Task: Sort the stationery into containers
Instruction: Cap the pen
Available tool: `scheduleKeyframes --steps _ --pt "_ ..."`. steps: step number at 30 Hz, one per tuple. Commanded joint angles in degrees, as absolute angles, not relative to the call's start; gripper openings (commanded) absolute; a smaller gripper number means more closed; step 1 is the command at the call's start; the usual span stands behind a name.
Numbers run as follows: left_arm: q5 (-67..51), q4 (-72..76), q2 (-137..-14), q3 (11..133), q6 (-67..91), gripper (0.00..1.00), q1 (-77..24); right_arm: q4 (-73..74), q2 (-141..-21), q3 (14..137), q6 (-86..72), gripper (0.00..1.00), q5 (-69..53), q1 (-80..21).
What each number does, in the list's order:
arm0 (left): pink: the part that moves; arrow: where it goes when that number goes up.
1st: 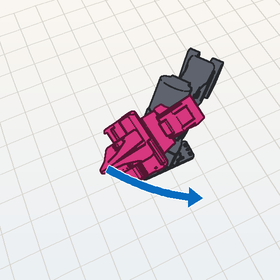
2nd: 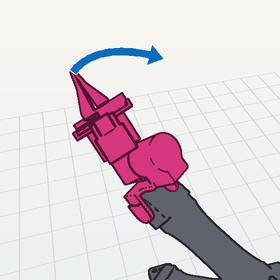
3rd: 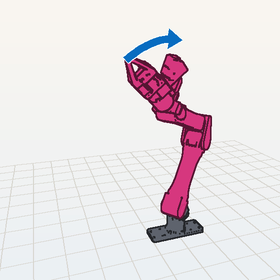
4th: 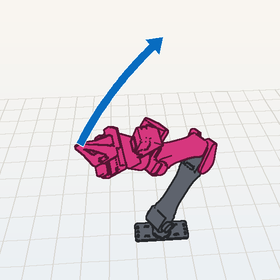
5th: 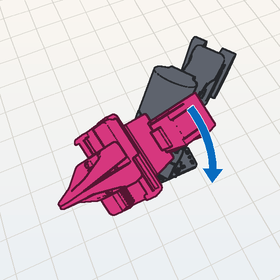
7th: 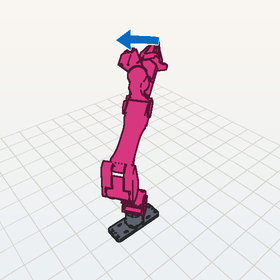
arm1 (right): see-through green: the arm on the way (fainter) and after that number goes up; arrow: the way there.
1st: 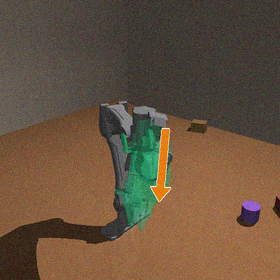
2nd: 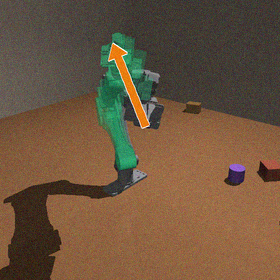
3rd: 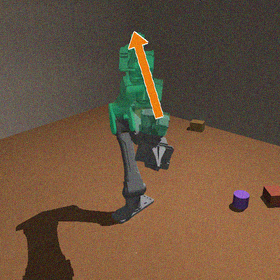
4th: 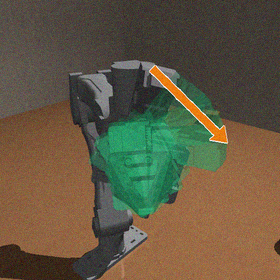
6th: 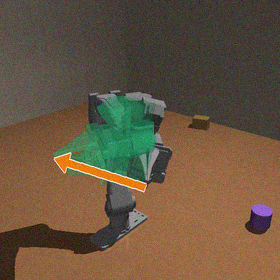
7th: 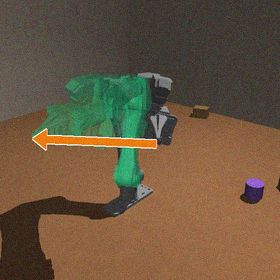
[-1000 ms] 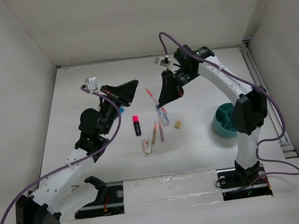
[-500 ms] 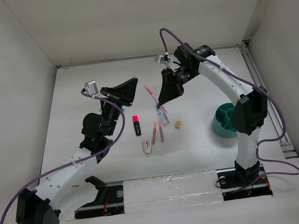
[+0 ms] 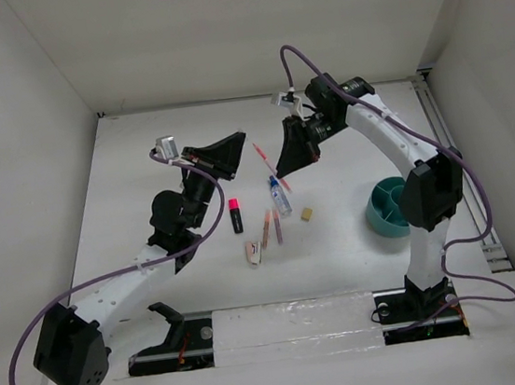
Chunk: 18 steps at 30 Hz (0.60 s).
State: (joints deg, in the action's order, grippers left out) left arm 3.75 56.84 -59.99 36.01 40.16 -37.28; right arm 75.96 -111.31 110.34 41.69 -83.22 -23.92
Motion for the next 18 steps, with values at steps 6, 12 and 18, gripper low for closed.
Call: scheduleKeyframes --steps 6,12,18 --pt "1.67 65.56 -61.78 34.98 42.01 0.00 -37.44 74.27 -108.90 110.13 42.19 0.00 -90.70 -22.94" --pt "1.67 66.62 -63.02 34.98 42.01 0.00 -37.44 74.27 -108.90 109.60 42.19 0.00 -91.23 -22.94" --pt "1.14 67.24 -64.78 36.04 42.01 0.00 -37.44 73.75 -107.75 109.08 42.19 0.00 -90.70 -22.94"
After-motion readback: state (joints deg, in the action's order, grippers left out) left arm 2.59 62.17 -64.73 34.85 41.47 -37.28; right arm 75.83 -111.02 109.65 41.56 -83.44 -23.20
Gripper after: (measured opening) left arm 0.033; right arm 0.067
